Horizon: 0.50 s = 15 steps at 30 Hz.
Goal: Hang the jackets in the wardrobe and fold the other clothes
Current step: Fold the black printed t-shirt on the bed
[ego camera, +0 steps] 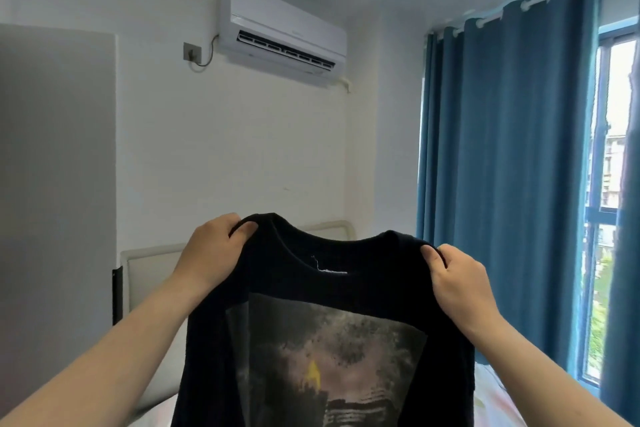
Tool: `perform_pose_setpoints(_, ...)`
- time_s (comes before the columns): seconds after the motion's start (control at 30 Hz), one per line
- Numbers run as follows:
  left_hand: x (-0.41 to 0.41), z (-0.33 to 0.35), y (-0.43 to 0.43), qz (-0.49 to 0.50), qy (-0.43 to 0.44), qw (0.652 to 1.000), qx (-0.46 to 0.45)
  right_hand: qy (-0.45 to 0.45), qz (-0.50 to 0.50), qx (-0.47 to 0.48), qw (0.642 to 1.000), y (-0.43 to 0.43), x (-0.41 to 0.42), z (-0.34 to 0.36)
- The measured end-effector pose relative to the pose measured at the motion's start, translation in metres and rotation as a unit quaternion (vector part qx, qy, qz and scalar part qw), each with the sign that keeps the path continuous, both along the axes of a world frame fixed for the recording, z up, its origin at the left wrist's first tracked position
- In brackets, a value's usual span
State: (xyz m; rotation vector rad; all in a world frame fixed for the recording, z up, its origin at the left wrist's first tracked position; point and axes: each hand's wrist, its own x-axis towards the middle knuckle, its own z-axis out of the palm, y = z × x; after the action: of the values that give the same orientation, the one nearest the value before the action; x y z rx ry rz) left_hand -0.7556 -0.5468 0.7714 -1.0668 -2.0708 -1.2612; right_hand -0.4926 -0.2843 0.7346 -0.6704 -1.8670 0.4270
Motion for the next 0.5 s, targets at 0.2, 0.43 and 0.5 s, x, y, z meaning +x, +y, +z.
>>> perform_pose_setpoints(0.2, -0.009, -0.012, -0.028, 0.016, 0.065, 0.998, 0.001, 0.006, 0.026, 0.064, 0.998, 0.011, -0.003, 0.001)
perform_pose_setpoints(0.43, -0.080, -0.103, 0.014, 0.023, -0.022, 0.981, -0.192, -0.135, 0.027, -0.011, 0.990, 0.046, -0.062, -0.080)
perform_pose_setpoints(0.5, -0.106, -0.152, 0.036, 0.020, -0.070, 0.968, -0.240, -0.171, 0.020, -0.052, 0.984, 0.056, -0.088, -0.127)
